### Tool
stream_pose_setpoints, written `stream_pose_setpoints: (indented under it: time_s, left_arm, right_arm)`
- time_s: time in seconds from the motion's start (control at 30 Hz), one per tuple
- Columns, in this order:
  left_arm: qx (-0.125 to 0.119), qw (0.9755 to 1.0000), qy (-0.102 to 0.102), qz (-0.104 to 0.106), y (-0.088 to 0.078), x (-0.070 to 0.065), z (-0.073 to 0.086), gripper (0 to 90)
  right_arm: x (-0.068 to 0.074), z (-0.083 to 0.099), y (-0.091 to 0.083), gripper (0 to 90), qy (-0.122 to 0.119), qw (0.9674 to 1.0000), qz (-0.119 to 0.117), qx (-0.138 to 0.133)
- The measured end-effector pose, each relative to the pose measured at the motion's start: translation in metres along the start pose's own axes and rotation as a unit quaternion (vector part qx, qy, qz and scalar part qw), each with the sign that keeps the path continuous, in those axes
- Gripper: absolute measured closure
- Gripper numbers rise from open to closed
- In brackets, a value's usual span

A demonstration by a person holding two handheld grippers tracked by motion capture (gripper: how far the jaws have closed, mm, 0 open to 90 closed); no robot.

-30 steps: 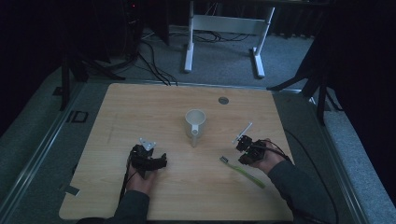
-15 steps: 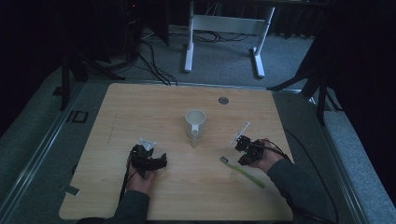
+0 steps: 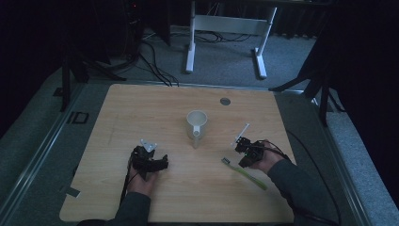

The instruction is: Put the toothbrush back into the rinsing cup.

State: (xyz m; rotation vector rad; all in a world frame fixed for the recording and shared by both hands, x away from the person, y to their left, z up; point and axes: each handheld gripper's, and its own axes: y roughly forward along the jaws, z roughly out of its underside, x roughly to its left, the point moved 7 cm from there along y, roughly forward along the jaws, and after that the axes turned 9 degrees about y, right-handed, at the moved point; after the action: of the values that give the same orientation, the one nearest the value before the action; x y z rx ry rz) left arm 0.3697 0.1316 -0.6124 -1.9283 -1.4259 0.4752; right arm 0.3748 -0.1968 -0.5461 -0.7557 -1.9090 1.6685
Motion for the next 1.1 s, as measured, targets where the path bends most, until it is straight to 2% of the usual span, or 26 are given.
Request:
stream_pose_setpoints:
  time_s: [0.23, 0.73, 1.1]
  left_arm:
    - [0.0, 1.0, 0.002, 0.001, 0.0, 0.0, 0.0, 14.6]
    - [0.0, 1.0, 0.001, 0.001, 0.0, 0.0, 0.0, 14.6]
    - [0.0, 1.0, 0.001, 0.001, 0.0, 0.0, 0.0, 14.6]
  right_arm:
    - [0.004, 0.0, 0.006, 81.8, -0.008, 0.9999, -0.004, 0.01]
    - [0.008, 0.002, 0.015, 80.7, -0.01, 0.9995, -0.011, 0.028]
    - [0.006, 0.005, 0.021, 77.9, -0.013, 0.9989, -0.011, 0.044]
